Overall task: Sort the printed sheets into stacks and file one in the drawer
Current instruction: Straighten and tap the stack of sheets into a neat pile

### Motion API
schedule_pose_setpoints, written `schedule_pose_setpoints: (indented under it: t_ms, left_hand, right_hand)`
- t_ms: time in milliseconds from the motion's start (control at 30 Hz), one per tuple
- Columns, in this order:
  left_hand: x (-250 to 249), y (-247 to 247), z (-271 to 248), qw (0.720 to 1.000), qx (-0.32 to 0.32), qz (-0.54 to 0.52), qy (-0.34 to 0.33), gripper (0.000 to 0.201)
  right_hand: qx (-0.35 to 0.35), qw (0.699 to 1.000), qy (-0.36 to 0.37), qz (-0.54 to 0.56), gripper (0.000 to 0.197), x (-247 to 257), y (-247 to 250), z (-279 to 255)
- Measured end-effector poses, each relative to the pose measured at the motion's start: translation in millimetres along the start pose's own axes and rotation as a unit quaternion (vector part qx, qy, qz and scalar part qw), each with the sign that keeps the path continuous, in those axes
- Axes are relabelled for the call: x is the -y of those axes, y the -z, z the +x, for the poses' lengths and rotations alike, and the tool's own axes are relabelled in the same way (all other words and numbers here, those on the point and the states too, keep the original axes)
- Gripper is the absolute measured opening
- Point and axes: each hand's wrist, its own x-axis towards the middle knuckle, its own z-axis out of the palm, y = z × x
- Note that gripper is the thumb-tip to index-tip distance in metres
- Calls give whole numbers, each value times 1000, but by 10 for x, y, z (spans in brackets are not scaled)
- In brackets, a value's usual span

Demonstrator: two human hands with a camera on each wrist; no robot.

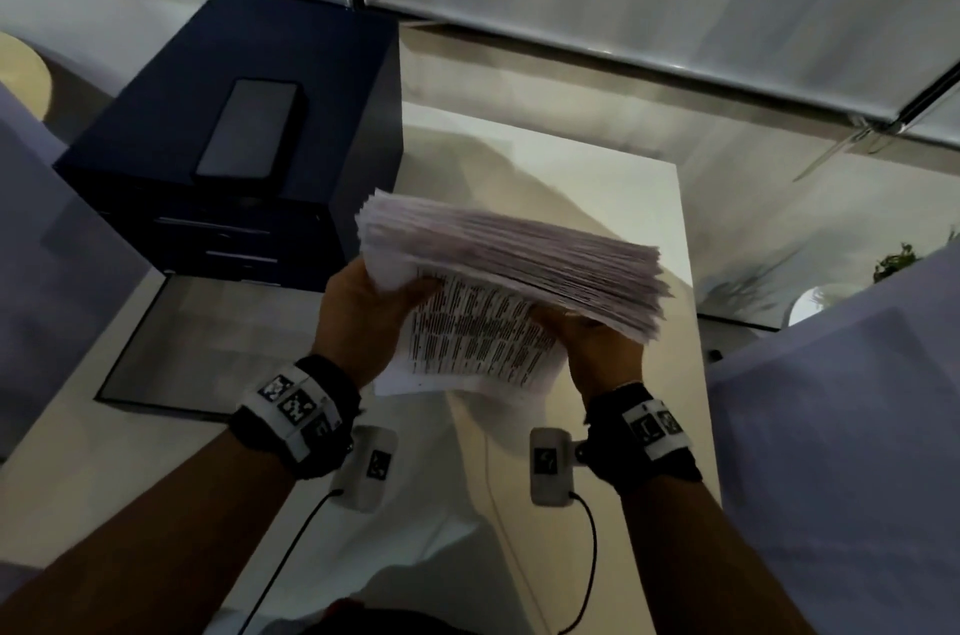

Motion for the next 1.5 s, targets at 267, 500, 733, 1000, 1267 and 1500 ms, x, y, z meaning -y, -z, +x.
schedule_pose_setpoints:
  t_ms: [267, 500, 733, 1000, 1267, 1500]
  left_hand:
    - [206, -180, -238, 997, -61, 48, 12, 20]
    - [100, -45, -122, 998, 13, 64, 16, 43]
    - [119, 147, 6, 983, 156, 93, 20, 41]
    - [145, 29, 80, 987, 160, -14, 3, 52]
    - [130, 4, 94, 989, 150, -9, 14, 66]
    - [107, -7, 68, 988, 151, -23, 2, 75]
  right_hand:
    - [-85, 995, -9, -42, 14, 103, -219, -417]
    - [-86, 996, 25, 30, 43, 161, -98, -396]
    - [-55, 997, -17, 47, 86, -87, -6, -455]
    - [26, 994, -104, 0, 80, -430, -86, -426]
    - [20, 990, -139, 22, 77, -727, -143, -306]
    - [18, 984, -175, 24, 80, -980, -219, -408]
